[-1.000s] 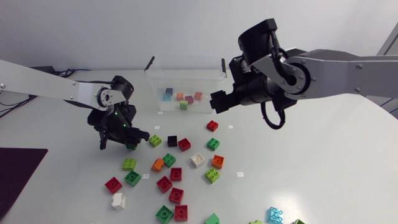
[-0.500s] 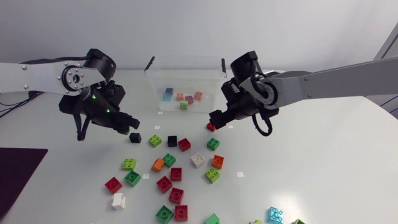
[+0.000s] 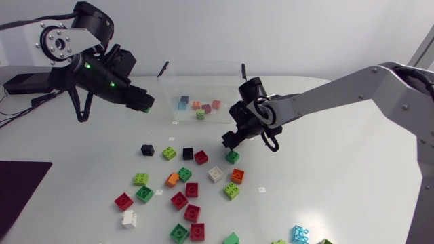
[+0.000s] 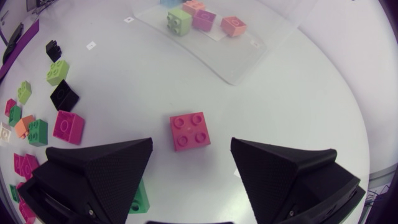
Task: Place the duplo bricks in the container
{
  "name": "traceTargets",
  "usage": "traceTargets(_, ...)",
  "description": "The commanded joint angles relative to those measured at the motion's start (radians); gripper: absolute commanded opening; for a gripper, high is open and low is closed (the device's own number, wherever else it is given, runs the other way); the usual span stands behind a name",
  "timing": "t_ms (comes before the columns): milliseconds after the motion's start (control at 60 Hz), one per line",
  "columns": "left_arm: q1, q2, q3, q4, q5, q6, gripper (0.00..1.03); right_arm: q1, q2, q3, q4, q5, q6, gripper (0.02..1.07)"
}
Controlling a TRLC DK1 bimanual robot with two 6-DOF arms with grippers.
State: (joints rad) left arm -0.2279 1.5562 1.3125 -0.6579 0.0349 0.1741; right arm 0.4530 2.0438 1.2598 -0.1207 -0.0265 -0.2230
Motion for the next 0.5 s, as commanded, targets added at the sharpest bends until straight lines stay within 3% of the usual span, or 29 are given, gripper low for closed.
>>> traceTargets(0,-0.008,-0.015,0.054,-0.012,0.02,0.03,0.21,0.013,0.047,0.033,0.019,-0.003,-0.03,0.87)
traceTargets(67,-0.011,-0.002,0.082,-0.011,0.036,0.033,0.21,0.019,0.065,0.047,0.024,-0.003,-0.033,0.85)
traceTargets(250,-0.022,0.048,0.18,-0.009,0.082,0.041,0.21,0.024,0.11,0.079,0.027,-0.004,-0.041,0.61)
traceTargets(333,-0.024,0.079,0.218,-0.009,0.1,0.041,0.21,0.024,0.127,0.087,0.024,-0.004,-0.042,0.59)
traceTargets(483,-0.033,0.143,0.298,0.006,0.142,0.041,0.21,0.015,0.136,0.075,0.03,-0.004,-0.042,0.35)
